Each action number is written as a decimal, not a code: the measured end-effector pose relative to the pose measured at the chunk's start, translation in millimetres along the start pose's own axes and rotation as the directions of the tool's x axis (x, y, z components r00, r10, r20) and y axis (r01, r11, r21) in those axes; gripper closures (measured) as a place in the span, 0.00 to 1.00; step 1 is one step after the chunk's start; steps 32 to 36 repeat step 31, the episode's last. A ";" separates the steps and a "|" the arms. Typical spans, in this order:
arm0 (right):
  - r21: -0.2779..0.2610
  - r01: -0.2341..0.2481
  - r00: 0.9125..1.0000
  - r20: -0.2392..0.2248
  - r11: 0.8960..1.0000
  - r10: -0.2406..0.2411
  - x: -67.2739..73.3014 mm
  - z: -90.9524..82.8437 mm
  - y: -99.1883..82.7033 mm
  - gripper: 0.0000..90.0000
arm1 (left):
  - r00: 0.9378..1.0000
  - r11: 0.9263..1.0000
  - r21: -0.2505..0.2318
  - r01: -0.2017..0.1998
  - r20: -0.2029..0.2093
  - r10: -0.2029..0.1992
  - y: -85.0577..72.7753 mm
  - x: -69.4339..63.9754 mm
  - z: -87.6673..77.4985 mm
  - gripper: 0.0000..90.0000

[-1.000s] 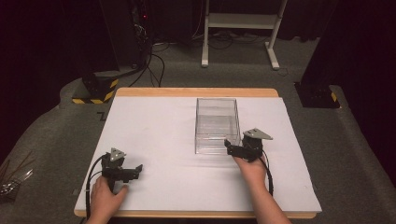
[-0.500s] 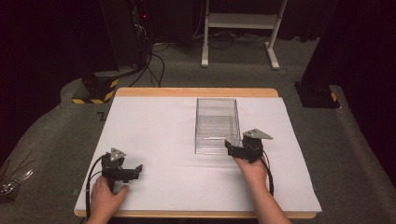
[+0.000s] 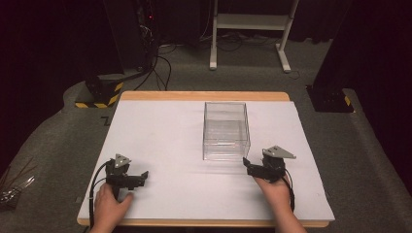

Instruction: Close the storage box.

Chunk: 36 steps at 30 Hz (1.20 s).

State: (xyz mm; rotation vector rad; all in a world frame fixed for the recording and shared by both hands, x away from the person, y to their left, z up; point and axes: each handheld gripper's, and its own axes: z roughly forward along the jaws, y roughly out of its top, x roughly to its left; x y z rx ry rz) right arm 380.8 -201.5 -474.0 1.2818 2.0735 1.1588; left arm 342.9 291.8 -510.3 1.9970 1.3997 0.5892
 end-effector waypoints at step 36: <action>0.191 0.014 0.994 0.100 0.982 -0.034 -27.9 -17.5 -44.8 0.18 | 1.000 1.000 -0.004 0.005 -0.002 -0.005 -0.2 -0.5 0.2 0.01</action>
